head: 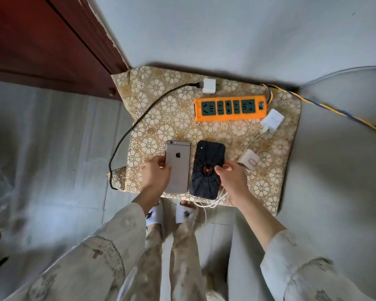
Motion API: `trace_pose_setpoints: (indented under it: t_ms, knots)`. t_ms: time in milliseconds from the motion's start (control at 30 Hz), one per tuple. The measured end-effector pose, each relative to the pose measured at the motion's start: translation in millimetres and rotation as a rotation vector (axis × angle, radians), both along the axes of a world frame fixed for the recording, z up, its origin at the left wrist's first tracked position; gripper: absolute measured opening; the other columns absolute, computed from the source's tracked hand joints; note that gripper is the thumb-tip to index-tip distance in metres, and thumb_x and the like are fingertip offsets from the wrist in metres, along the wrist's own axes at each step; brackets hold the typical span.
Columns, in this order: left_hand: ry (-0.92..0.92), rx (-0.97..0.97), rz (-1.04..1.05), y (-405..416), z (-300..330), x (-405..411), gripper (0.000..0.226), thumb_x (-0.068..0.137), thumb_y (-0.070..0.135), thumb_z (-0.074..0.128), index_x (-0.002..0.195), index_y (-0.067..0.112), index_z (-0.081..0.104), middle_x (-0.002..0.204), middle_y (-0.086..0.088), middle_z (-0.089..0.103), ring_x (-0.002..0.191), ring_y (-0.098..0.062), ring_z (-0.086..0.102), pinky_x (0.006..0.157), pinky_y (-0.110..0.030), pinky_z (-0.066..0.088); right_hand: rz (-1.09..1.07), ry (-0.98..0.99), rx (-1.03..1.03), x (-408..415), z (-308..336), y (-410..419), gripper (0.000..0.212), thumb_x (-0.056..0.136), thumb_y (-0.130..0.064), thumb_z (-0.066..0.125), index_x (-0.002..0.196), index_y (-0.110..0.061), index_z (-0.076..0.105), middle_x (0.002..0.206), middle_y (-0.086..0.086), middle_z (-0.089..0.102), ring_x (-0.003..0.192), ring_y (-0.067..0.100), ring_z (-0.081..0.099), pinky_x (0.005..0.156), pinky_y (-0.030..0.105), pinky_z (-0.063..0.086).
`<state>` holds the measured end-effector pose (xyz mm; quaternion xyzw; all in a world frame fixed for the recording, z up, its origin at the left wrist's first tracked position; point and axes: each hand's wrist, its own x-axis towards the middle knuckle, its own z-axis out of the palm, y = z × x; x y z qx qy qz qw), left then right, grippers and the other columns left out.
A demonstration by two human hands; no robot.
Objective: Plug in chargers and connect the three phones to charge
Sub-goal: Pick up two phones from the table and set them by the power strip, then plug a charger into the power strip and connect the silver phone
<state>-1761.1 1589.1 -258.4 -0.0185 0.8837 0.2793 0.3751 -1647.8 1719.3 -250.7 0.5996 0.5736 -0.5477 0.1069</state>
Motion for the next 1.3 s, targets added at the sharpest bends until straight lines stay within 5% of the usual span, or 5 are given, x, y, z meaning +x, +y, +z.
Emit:
trace_pose_setpoints:
  t_ms: [133, 300, 600, 967, 1300]
  knots:
    - [-0.024, -0.03, -0.213, -2.3, 5.0, 1.3, 0.035, 0.089, 0.011, 0.047, 0.124, 0.009, 0.053, 0.118, -0.016, 0.06, 0.096, -0.029, 0.06, 0.075, -0.03, 0.045, 0.246, -0.1, 0.059, -3.6, 7.2, 7.2, 0.052, 0.093, -0.023, 0.052, 0.138, -0.004, 0.038, 0.133, 0.014, 0.053, 0.116, 0.028, 0.055, 0.082, 0.025, 0.041]
    - [0.069, -0.137, -0.537, -6.7, 8.1, -3.6, 0.042, 0.09, 0.014, 0.047, 0.131, 0.013, 0.04, 0.127, -0.015, 0.043, 0.113, -0.033, 0.049, 0.089, -0.045, 0.046, 0.544, -0.132, 0.087, -12.8, 21.5, 28.2, 0.045, 0.095, -0.029, 0.046, 0.133, -0.006, 0.046, 0.133, 0.009, 0.055, 0.097, 0.016, 0.061, 0.081, 0.022, 0.037]
    - [0.108, -0.277, -0.925, -9.9, -16.5, -34.4, 0.128, 0.063, 0.06, 0.068, 0.129, 0.03, -0.037, 0.135, -0.007, -0.05, 0.13, -0.034, -0.038, 0.108, -0.066, -0.004, 0.78, 0.078, 0.799, -113.6, 12.1, 94.3, 0.038, 0.095, -0.019, 0.045, 0.131, -0.006, 0.047, 0.127, 0.016, 0.052, 0.12, 0.03, 0.045, 0.099, 0.036, 0.038]
    - [0.116, -0.377, -0.947, -8.3, -25.5, -28.4, 0.134, 0.059, 0.065, 0.065, 0.119, 0.024, -0.047, 0.126, -0.012, -0.056, 0.123, -0.036, -0.042, 0.105, -0.066, -0.005, 1.369, -0.125, 1.004, -172.9, -19.4, 114.7, 0.033, 0.087, -0.009, 0.058, 0.12, -0.003, 0.057, 0.117, 0.017, 0.057, 0.114, 0.032, 0.046, 0.095, 0.042, 0.04]
    - [0.119, -0.401, -0.95, -6.8, -23.2, -28.1, 0.134, 0.059, 0.065, 0.066, 0.123, 0.022, -0.044, 0.131, -0.013, -0.05, 0.124, -0.035, -0.04, 0.108, -0.066, -0.002, 0.888, 0.158, 0.548, -132.0, 21.4, 120.8, 0.042, 0.082, -0.029, 0.066, 0.122, -0.016, 0.056, 0.118, 0.005, 0.064, 0.108, 0.021, 0.059, 0.098, 0.037, 0.045]
